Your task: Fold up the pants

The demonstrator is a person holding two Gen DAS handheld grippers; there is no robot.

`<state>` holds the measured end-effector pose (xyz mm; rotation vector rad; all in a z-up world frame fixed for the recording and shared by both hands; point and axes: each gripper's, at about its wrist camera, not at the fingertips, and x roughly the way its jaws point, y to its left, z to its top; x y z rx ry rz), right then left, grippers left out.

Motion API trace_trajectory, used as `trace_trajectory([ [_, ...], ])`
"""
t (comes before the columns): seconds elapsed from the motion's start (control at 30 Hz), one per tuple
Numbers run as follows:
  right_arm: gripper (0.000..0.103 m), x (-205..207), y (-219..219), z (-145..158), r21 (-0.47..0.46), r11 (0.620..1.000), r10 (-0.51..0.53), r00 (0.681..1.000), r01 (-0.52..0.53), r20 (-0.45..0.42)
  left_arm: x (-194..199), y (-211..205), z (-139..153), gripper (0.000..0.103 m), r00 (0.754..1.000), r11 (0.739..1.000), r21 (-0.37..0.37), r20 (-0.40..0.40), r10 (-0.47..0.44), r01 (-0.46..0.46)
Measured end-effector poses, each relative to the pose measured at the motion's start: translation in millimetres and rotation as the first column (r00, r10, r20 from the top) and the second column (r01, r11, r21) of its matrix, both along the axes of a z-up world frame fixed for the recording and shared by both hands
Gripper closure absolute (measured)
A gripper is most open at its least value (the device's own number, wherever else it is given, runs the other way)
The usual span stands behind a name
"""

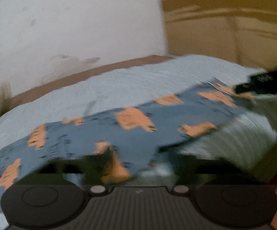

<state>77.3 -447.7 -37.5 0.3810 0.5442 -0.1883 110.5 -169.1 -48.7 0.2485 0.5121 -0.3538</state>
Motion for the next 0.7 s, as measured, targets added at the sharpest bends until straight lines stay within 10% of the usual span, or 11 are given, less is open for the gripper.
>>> trace_trajectory([
  [0.07,0.034,-4,4,6,-0.06,0.998,-0.023,0.999,0.024,0.026,3,10,7,0.008,0.998,0.997,-0.038,0.021,0.064,-0.063],
  [0.27,0.002,-7,25,12,-0.265,0.961,-0.058,0.993,0.083,0.102,18,52,22,0.001,0.967,0.97,-0.044,0.077,0.243,-0.24],
  [0.7,0.001,4,109,-5,-0.231,0.953,0.227,0.968,-0.197,0.11,16,248,38,0.001,0.792,0.795,-0.052,0.063,0.607,-0.605],
])
